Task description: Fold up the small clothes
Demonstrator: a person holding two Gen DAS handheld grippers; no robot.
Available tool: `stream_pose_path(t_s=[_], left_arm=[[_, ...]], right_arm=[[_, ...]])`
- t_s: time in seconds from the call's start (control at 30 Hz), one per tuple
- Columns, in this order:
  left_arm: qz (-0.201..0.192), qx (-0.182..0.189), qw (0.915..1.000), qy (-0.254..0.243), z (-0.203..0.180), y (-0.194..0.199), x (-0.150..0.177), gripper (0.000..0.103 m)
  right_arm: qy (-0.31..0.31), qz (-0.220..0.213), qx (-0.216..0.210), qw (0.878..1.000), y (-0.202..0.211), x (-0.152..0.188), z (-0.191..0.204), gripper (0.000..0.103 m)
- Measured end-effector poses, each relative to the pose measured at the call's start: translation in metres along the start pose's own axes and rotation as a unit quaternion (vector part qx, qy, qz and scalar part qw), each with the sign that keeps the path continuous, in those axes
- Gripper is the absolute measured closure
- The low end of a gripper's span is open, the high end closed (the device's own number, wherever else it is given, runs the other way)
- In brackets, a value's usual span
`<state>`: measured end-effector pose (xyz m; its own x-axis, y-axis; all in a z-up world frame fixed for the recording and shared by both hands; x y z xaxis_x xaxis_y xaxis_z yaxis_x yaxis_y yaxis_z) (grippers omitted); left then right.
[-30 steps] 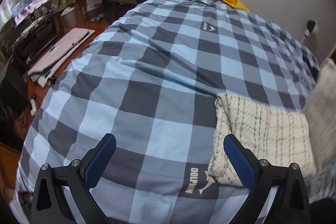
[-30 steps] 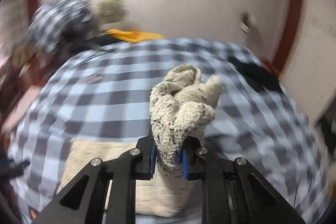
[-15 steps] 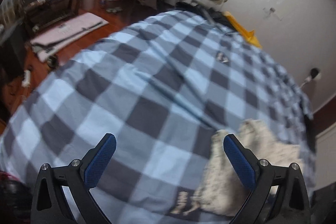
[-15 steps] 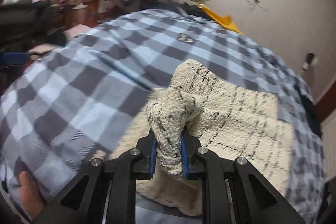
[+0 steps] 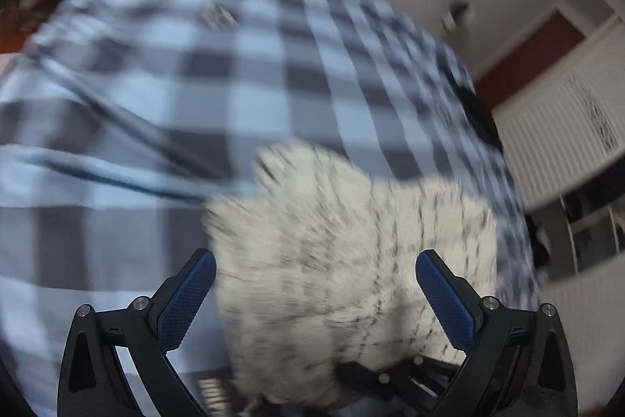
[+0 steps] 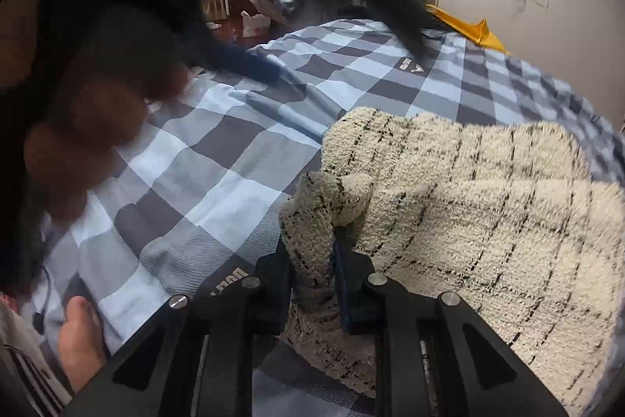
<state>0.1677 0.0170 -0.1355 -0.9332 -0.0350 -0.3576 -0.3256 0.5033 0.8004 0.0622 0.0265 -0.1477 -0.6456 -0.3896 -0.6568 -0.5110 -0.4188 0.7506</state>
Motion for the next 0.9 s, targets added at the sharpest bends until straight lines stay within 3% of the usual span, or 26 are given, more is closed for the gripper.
stream_pose_path(t_s=[0.07, 0.1, 0.13, 0.2, 0.27, 0.3, 0.37, 0.4, 0.43, 0.47, 0.53, 0.63, 0.77, 0.83, 0.9], left_arm=[[0.045, -0.027, 0.9986, -0.008, 0.004, -0.03, 0.008, 0.0], [0.051, -0.033, 0.9981, -0.006, 0.009, -0.038, 0.011, 0.0], [0.056, -0.026, 0.9981, 0.003, 0.013, -0.046, 0.015, 0.0], [0.059, -0.001, 0.9978, 0.029, 0.017, -0.054, 0.021, 0.0], [0.048, -0.008, 0.9981, 0.037, 0.019, -0.054, 0.02, 0.0], [0.042, -0.018, 0.9984, 0.032, 0.019, -0.052, 0.019, 0.0], [0.024, -0.045, 0.9985, 0.019, 0.018, -0.046, 0.016, 0.0], [0.014, -0.058, 0.9981, 0.015, 0.019, -0.042, 0.013, 0.0], [0.003, -0.075, 0.9971, 0.011, 0.02, -0.039, 0.011, 0.0], [-0.002, -0.084, 0.9965, 0.008, 0.024, -0.037, 0.009, 0.0], [-0.011, -0.099, 0.995, 0.0, 0.026, -0.035, 0.008, 0.0], [-0.024, -0.118, 0.9927, -0.009, 0.026, -0.034, 0.005, 0.0], [-0.031, -0.141, 0.9893, -0.022, 0.032, -0.02, 0.004, 0.0], [-0.029, -0.164, 0.9857, -0.024, 0.042, -0.015, 0.006, 0.0], [-0.026, -0.18, 0.9832, -0.015, 0.053, -0.008, 0.01, 0.0]], right_arm=[[-0.032, 0.017, -0.036, 0.999, 0.002, 0.001, -0.001, 0.068], [-0.036, 0.043, -0.037, 0.998, 0.0, 0.007, -0.001, 0.066], [-0.044, 0.069, -0.057, 0.995, 0.001, 0.013, 0.001, 0.057], [-0.053, 0.104, -0.082, 0.99, 0.015, 0.025, 0.003, 0.055], [-0.051, 0.139, -0.105, 0.983, 0.04, 0.033, 0.006, 0.054], [-0.062, 0.144, -0.127, 0.98, 0.056, 0.033, 0.006, 0.054], [-0.08, 0.112, -0.153, 0.979, 0.093, 0.021, -0.006, 0.049], [-0.088, 0.086, -0.143, 0.982, 0.109, 0.013, -0.019, 0.042], [-0.101, 0.058, -0.114, 0.987, 0.123, 0.005, -0.04, 0.024], [-0.117, 0.033, -0.075, 0.99, 0.133, -0.001, -0.063, 0.012], [-0.16, -0.01, 0.009, 0.987, 0.147, -0.008, -0.113, 0.01], [-0.224, 0.026, 0.078, 0.971, 0.123, -0.003, -0.164, 0.01], [-0.273, 0.098, 0.016, 0.957, 0.064, 0.007, -0.161, 0.01], [-0.305, 0.114, -0.015, 0.946, 0.046, 0.013, -0.158, 0.009], [-0.325, 0.129, -0.033, 0.936, 0.034, 0.017, -0.152, 0.001]])
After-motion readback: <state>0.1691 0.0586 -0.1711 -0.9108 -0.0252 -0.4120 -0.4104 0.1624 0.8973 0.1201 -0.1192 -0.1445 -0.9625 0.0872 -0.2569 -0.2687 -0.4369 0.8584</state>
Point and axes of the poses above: each gripper's, at about its wrist camera, not at the fingertips, and y roughly against the way its jaws point, z to its left, x to its underside, the point moved 9 cm from there along -y, roughly the way its jaws point
